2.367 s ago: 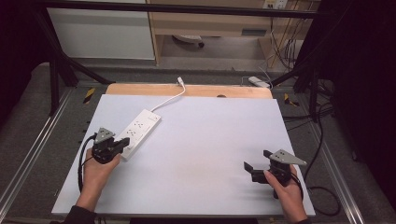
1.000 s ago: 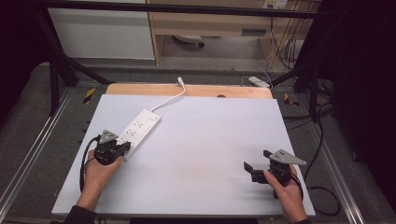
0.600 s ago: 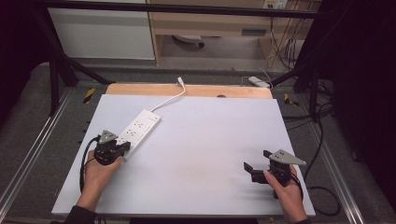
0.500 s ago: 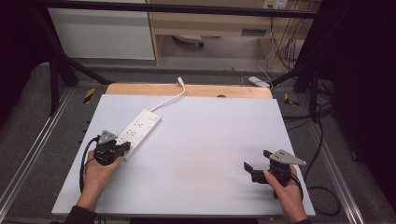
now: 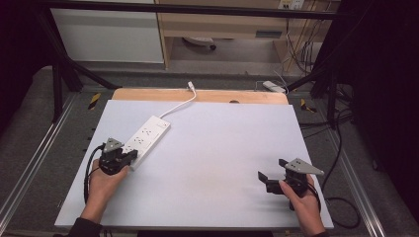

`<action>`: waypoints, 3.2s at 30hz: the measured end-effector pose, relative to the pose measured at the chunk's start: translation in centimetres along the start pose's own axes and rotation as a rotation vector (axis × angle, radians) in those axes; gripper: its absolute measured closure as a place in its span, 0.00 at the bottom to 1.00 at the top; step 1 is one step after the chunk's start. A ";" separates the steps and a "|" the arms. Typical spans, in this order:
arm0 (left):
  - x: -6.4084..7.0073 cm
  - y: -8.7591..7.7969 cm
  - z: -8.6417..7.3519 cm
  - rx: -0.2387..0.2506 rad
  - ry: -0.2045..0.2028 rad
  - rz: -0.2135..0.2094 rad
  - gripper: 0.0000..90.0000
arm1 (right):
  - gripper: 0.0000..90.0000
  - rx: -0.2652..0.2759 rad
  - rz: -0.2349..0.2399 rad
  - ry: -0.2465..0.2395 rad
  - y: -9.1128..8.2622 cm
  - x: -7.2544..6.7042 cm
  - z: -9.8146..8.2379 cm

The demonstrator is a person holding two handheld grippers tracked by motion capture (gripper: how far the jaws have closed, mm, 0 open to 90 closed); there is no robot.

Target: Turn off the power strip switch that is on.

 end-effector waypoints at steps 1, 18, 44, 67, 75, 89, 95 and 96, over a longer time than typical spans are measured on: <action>0.0 0.0 0.0 0.000 0.002 0.001 1.00 | 0.04 -0.002 0.001 0.002 0.0 0.0 0.0; -0.2 0.0 -0.1 0.004 -0.022 -0.012 1.00 | 0.04 -0.001 0.000 0.001 0.0 0.0 0.0; -0.2 -0.1 -0.3 0.003 -0.004 -0.004 1.00 | 0.04 -0.001 0.000 0.002 0.0 0.0 0.0; 0.2 0.0 0.0 0.034 0.007 -0.018 1.00 | 0.04 0.000 0.000 0.003 0.0 0.0 0.0; 0.2 -0.1 0.2 0.065 0.014 -0.014 1.00 | 0.04 0.000 0.000 0.001 0.0 0.0 0.0; 0.6 -0.3 0.9 0.142 0.018 -0.003 0.80 | 0.04 -0.001 -0.001 0.003 0.0 0.0 0.0; 0.8 -0.3 1.1 0.157 0.020 -0.001 0.73 | 0.04 -0.001 -0.001 0.004 0.0 0.0 0.0; 0.8 -0.2 1.1 0.158 0.020 -0.001 0.72 | 0.04 -0.001 0.000 0.004 0.0 0.0 0.0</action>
Point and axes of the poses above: each handheld gripper's, and its own axes: y roughly forward along the jaws, z roughly out of its top, x roughly to its right, the point moved 5 cm from there along y, roughly forward along the jaws, and after that the axes turned 12 degrees about x, right-handed, at the moved point
